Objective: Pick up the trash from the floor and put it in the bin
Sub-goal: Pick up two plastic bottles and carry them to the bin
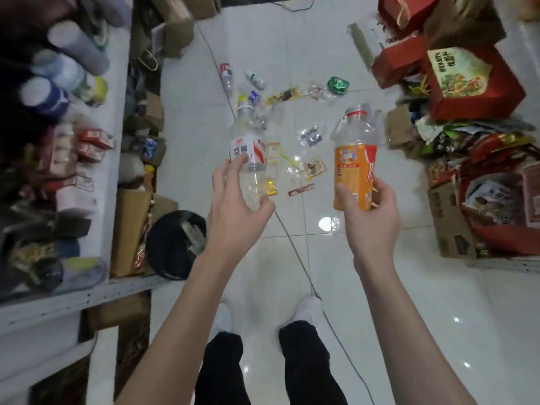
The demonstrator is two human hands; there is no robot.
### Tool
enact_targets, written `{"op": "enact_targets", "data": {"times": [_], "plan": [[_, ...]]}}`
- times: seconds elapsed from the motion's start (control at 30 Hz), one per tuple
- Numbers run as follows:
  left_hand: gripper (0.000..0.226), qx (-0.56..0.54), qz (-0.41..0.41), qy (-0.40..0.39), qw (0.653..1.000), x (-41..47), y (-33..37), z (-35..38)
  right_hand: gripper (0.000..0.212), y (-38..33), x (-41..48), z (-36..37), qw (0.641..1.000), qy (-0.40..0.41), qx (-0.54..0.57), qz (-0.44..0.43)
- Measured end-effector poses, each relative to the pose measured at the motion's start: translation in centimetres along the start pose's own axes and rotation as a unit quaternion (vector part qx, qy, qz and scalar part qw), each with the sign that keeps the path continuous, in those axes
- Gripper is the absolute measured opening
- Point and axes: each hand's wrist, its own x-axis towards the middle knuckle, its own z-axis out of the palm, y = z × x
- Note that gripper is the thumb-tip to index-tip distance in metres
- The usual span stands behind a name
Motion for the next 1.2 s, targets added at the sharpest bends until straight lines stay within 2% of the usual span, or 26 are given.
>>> {"op": "enact_targets", "data": {"times": [0.1, 0.23, 0.43, 0.63, 0.9, 1.03, 1.2], "plan": [[0.073, 0.003, -0.031, 0.017, 0.999, -0.9, -5.6, -4.2, 0.051, 0.9, -3.3, 5.8, 0.999, -0.031, -0.029, -0.004], [0.072, 0.014, -0.064, 0.023, 0.998, -2.2, -14.3, -9.7, 0.061, 2.9, -8.8, 14.0, 0.996, -0.065, -0.055, 0.003], [0.074, 0.027, -0.098, 0.025, 0.994, -3.5, -26.7, -17.5, 0.050, 5.9, -17.5, 26.0, 0.991, -0.106, -0.076, 0.025], [0.074, 0.031, -0.115, 0.008, 0.993, -2.9, -35.5, -19.9, 0.052, 9.7, -22.7, 34.4, 0.987, -0.130, -0.095, 0.029], [0.074, 0.026, -0.142, -0.003, 0.990, -2.2, -41.3, -18.1, 0.060, 13.8, -23.9, 39.7, 0.978, -0.160, -0.132, 0.026], [0.077, 0.040, -0.147, -0.007, 0.988, -1.6, -42.5, -18.2, 0.075, 14.1, -23.7, 40.7, 0.963, -0.188, -0.189, 0.029], [0.067, 0.062, -0.158, -0.003, 0.985, -1.4, -43.1, -19.2, 0.060, 13.9, -23.8, 40.4, 0.957, -0.162, -0.242, 0.011]]}}
